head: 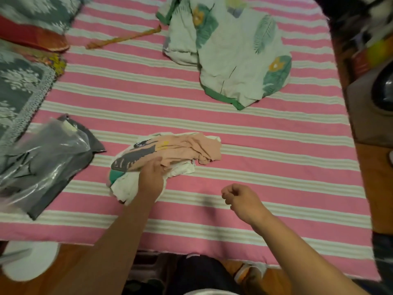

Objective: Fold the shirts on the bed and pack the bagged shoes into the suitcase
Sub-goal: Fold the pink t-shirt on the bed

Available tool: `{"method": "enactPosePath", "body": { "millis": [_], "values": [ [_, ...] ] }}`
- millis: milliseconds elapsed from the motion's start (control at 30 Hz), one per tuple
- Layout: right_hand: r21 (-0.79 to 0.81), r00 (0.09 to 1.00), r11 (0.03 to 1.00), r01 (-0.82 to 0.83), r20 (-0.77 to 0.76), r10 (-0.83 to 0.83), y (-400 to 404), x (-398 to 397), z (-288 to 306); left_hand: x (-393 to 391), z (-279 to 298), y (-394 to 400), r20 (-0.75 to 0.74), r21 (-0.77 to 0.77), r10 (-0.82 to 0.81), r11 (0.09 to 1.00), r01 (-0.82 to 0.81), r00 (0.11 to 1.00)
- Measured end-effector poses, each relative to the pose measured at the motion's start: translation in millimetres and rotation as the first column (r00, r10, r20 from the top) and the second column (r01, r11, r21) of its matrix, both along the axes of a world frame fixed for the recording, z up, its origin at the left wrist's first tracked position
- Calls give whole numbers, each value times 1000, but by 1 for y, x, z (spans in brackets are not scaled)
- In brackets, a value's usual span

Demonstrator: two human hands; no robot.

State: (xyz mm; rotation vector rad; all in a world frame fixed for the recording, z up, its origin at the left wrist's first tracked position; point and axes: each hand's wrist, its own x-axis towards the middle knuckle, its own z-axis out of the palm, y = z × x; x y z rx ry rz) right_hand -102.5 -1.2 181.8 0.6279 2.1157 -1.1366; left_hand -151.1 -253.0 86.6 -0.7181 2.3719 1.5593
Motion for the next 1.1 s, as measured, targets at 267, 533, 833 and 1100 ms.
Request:
{"method": "enactPosePath", "body": {
  "millis": [267,533,833,1100],
  "values": [
    [-185,943,982,41,-318,-99,60,12,105,17,248,81,-382,299,-150,913,276,912],
    [-245,634,910,-334,-773,25,143,4,201,34,397,247,-511,420,-157,812,405,845],
    [202,124,974,-107,-969,214,270,10,275,75,439,349,-357,682,33,693,236,934],
    [-102,368,994,30,-924,-106,313,53,312,92,404,394,-417,518,-260,719,462,871]
  ]
}}
